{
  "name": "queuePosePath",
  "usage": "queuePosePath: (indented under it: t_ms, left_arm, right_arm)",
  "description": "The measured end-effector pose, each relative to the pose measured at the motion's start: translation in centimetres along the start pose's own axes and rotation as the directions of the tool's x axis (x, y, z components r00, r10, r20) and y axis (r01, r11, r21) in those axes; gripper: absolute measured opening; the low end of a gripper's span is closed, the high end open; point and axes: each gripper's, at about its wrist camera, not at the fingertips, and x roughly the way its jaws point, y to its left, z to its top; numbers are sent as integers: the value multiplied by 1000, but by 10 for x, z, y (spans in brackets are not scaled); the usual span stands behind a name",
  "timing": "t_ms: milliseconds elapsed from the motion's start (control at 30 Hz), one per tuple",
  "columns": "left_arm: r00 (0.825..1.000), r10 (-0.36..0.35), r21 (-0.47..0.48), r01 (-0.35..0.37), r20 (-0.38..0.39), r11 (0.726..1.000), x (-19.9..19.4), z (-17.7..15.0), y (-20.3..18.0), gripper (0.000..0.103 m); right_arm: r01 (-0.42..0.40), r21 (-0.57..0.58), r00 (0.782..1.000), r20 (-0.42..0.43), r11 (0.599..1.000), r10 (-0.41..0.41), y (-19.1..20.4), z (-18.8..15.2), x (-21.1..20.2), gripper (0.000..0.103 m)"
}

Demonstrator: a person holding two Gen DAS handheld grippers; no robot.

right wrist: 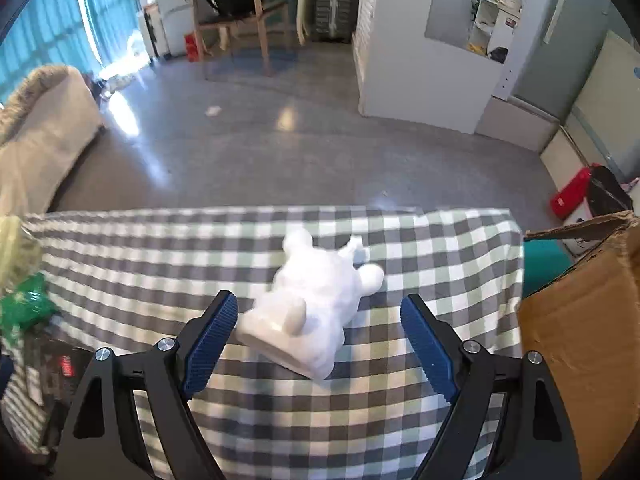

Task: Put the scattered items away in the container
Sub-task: 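Grasp the white animal figurine with the right tool, then lift the figurine with the right tool while the left moves toward the green snack packet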

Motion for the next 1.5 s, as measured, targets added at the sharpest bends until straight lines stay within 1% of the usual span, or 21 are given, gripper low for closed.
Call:
queuePosePath:
  t_ms: [33,67,233,333,433,533,600,667,767,867,933,1033,1133,1267,1333,1500]
  left_arm:
    - [1000,-4,-3,4,3,1000,-1,0,1,103]
    - [1000,-5,-5,5,5,1000,-1,0,1,103]
    - [999,-47,1,47,7,999,-8,-1,-2,103]
    - [998,-57,17,57,7,998,-9,-3,-9,103]
    - [999,-44,53,44,-1,998,-11,-8,-24,103]
    - [999,-29,119,26,25,993,-19,-17,-36,103]
    - [999,-11,134,5,40,991,-23,-23,-34,103]
    - [999,-5,133,-1,40,991,-25,-27,-26,103]
    - [999,0,115,-5,45,993,-26,-30,-14,103]
    - [998,-37,119,30,56,992,-24,-31,-8,103]
    - [997,-60,126,54,45,991,-20,-30,-9,103]
    - [997,-78,100,76,15,992,-11,-27,-11,103]
    - [997,-73,114,68,40,991,-11,-30,-24,103]
    - [999,-11,142,3,52,990,-3,-28,-38,103]
    - [999,9,152,-16,48,988,1,-23,-43,103]
    - [998,44,221,-51,36,974,15,-13,-55,103]
  right_arm:
    - [-22,1,1000,-12,1000,22,-1,-1,3,65]
    - [-39,6,999,-16,999,39,-3,-2,5,52]
    - [-81,12,997,15,997,81,-11,-6,-9,52]
    - [-94,-26,994,47,995,96,-5,-11,-25,52]
    - [-126,-59,989,70,990,130,2,-20,-40,52]
    - [-165,-110,980,96,980,175,13,-28,-54,52]
    - [-202,-134,971,101,970,217,17,-35,-66,52]
    - [-228,-147,963,112,963,245,17,-42,-82,52]
    - [-231,-168,955,151,958,256,11,-51,-114,52]
    - [-210,-174,947,207,962,244,-2,-53,-145,52]
    - [-197,-152,945,234,969,229,-15,-54,-159,52]
    - [-186,-109,946,249,976,208,-30,-52,-164,52]
    - [-181,-89,950,240,979,197,-39,-53,-160,52]
    - [-188,-96,952,227,977,206,-39,-53,-155,52]
    - [-193,-102,952,221,976,212,-37,-52,-152,52]
    - [-210,-99,952,203,973,227,-36,-52,-142,52]
